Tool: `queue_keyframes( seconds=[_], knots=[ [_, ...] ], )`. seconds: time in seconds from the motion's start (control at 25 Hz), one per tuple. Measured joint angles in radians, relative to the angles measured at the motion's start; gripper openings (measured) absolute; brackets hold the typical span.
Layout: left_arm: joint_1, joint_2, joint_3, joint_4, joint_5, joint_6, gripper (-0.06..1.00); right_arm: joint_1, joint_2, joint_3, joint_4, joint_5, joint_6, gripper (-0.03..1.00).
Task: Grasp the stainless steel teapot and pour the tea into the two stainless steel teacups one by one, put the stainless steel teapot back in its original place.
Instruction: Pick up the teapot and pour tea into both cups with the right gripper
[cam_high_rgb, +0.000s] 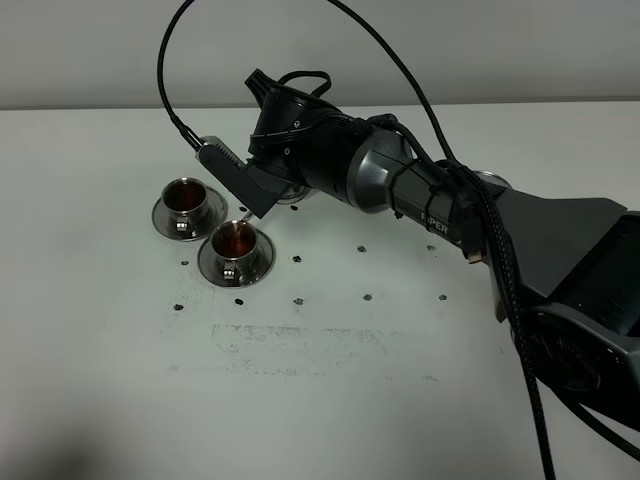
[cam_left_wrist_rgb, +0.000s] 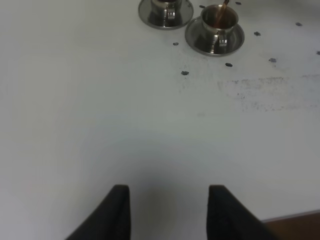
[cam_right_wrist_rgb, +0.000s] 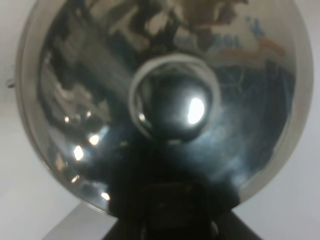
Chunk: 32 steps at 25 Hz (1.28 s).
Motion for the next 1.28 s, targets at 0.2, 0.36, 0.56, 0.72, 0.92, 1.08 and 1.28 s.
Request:
queue_keyframes(
  seconds=[0.2, 0.36, 0.56, 0.72, 0.92, 1.08, 1.28],
  knots=[
    [0.000, 0.000, 0.000, 0.000, 0.000, 0.000, 0.37, 0.000, 0.000, 0.000, -0.009, -0.005, 0.000, 0.20],
    [0.000, 0.000, 0.000, 0.000, 0.000, 0.000, 0.37, 0.000, 0.000, 0.000, -0.013, -0.007, 0.000, 0.20],
    [0.000, 0.000, 0.000, 0.000, 0.000, 0.000, 0.37, 0.001, 0.000, 0.000, -0.036, -0.010, 0.003, 0.20],
    [0.000, 0.000, 0.000, 0.000, 0.000, 0.000, 0.37, 0.002, 0.000, 0.000, -0.044, -0.011, 0.005, 0.20],
    [0.000, 0.000, 0.000, 0.000, 0.000, 0.000, 0.37, 0.002, 0.000, 0.000, -0.055, -0.014, 0.020, 0.20],
    [0.000, 0.000, 0.000, 0.000, 0.000, 0.000, 0.37, 0.004, 0.000, 0.000, -0.059, -0.015, 0.022, 0.20],
    [0.000, 0.000, 0.000, 0.000, 0.000, 0.001, 0.37, 0.006, 0.000, 0.000, -0.059, -0.019, 0.024, 0.20]
  ],
)
